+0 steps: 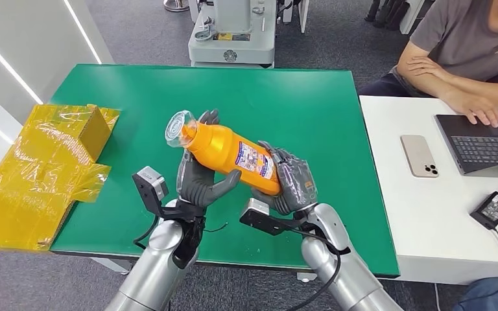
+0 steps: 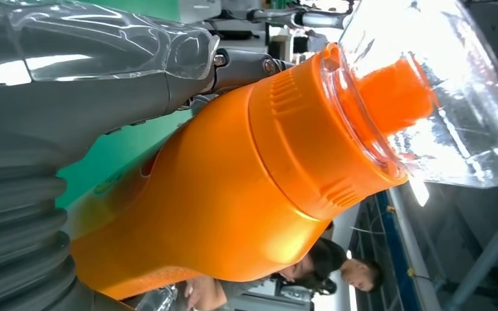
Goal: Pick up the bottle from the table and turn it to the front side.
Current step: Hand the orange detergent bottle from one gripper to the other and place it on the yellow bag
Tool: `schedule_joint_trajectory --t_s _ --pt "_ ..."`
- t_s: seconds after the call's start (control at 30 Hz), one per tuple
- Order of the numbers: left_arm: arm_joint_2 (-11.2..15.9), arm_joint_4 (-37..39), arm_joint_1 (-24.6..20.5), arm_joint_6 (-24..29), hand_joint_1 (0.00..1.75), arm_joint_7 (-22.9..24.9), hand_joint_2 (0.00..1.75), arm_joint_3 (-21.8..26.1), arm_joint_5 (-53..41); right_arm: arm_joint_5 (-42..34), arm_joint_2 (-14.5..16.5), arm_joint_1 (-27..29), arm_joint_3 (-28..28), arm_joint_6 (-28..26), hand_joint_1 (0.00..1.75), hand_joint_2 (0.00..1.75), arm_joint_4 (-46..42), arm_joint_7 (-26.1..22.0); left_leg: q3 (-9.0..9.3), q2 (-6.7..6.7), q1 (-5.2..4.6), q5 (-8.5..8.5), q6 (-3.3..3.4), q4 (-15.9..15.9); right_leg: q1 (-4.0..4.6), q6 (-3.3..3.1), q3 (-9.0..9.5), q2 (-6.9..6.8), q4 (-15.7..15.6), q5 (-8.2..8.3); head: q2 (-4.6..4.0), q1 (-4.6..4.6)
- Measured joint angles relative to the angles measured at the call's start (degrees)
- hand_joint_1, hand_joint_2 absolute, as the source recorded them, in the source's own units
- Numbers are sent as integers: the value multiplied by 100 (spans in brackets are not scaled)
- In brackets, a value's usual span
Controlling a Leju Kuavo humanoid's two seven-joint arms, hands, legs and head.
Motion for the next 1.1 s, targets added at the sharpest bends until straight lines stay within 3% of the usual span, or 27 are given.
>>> schedule_joint_trajectory --t_s 1.1 --pt "2 103 19 206 0 -63 175 163 -188 96 30 -186 123 558 175 175 324 -52 0 0 0 0 0 0 0 0 -1 1 0 0 0 0"
